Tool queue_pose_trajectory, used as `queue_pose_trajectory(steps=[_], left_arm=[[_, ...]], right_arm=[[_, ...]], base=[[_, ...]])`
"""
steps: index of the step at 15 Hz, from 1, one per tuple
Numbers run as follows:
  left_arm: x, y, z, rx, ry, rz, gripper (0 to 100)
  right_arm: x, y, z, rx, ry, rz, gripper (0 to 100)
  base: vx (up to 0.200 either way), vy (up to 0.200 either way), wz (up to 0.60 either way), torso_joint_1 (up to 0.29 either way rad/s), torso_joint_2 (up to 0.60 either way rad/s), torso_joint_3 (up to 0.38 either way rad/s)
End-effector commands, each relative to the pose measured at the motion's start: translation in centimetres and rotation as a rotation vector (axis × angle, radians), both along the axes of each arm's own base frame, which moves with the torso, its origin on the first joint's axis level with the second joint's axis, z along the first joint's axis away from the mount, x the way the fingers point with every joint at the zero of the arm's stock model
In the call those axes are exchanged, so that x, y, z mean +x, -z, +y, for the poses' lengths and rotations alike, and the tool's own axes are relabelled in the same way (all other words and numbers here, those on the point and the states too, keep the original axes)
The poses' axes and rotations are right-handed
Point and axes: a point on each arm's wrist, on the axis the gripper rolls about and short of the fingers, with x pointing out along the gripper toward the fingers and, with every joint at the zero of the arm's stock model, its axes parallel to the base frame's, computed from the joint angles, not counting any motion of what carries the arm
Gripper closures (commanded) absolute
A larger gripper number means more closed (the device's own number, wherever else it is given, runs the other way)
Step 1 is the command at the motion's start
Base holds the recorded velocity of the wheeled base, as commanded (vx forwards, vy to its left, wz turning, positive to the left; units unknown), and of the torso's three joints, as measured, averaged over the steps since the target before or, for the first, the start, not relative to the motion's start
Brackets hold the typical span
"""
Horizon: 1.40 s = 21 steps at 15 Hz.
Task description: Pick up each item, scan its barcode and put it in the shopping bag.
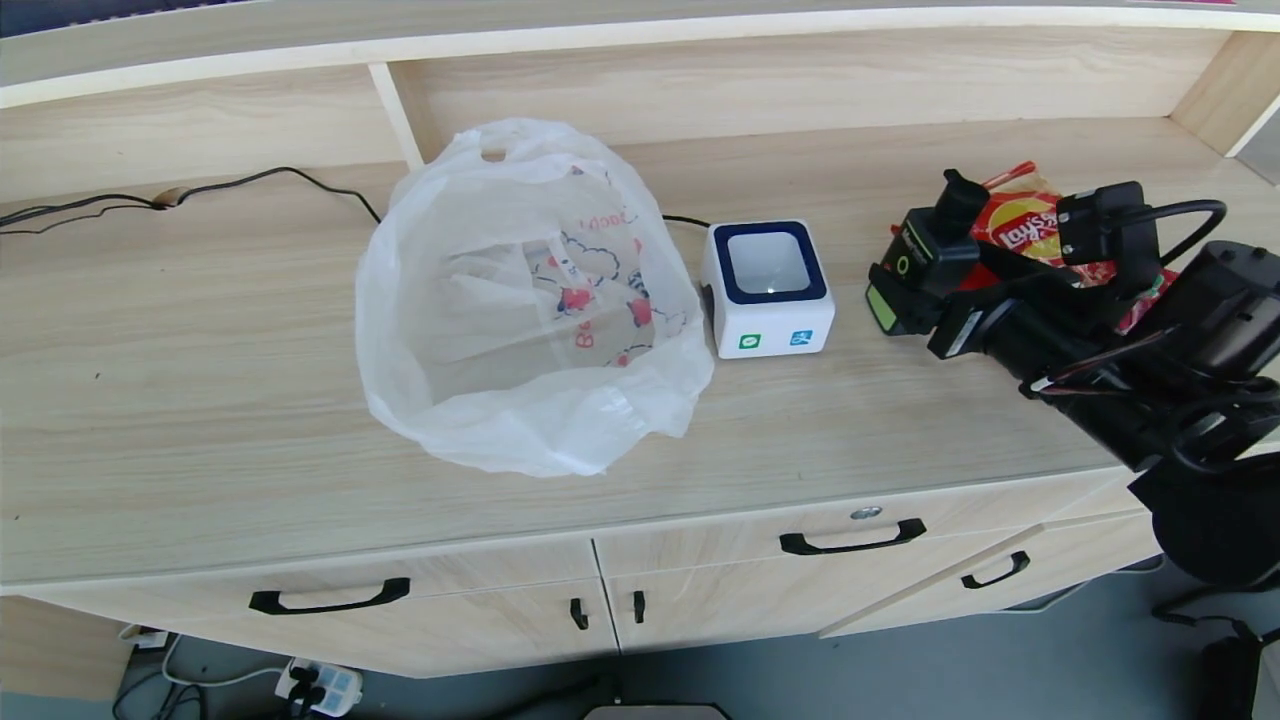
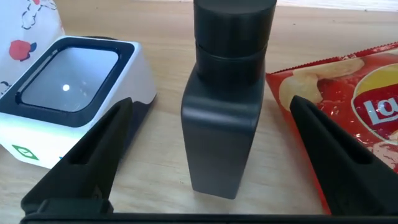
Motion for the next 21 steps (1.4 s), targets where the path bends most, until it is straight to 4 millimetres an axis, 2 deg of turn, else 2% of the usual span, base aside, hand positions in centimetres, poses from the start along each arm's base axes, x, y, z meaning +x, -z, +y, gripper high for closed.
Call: queue_pose_trajectory(steps=[1,4,8,9,16,18,21], left_arm=[[0.0,0.0,0.0,0.0,0.0,-0.001,0],[0.0,0.0,0.0,0.0,0.0,-0.001,0],[0.0,0.0,0.0,0.0,0.0,0.001,0],[0.0,0.0,0.0,0.0,0.0,0.001,0],[0.0,0.0,0.0,-0.002,0.0,0.001,0],[0.0,0.0,0.0,-0.002,0.0,0.001,0],[0.0,0.0,0.0,0.0,0.0,-0.001,0]], right_arm=[[1.3,0.9,0.3,-0.005,0.0,0.022,0],[2.4,0.0,0.6,0.029,0.004,-0.013,0],[3.2,0.4,0.8,0.036,0.023,-0.009,0],[3.1,0.4,1.1,0.04,0.022,-0.008,100],[2.7,-0.2,1.2,0.044,0.016,-0.024,100],[2.4,-0.7,1.1,0.048,0.016,-0.037,100],[1.1,-2.7,1.4,0.061,-0.005,-0.126,100]], base=[[0.0,0.0,0.0,0.0,0.0,0.0],[0.0,0.0,0.0,0.0,0.0,0.0],[0.0,0.0,0.0,0.0,0.0,0.0],[0.0,0.0,0.0,0.0,0.0,0.0],[0.0,0.0,0.0,0.0,0.0,0.0],[0.0,0.0,0.0,0.0,0.0,0.0],[0.0,0.0,0.0,0.0,0.0,0.0]])
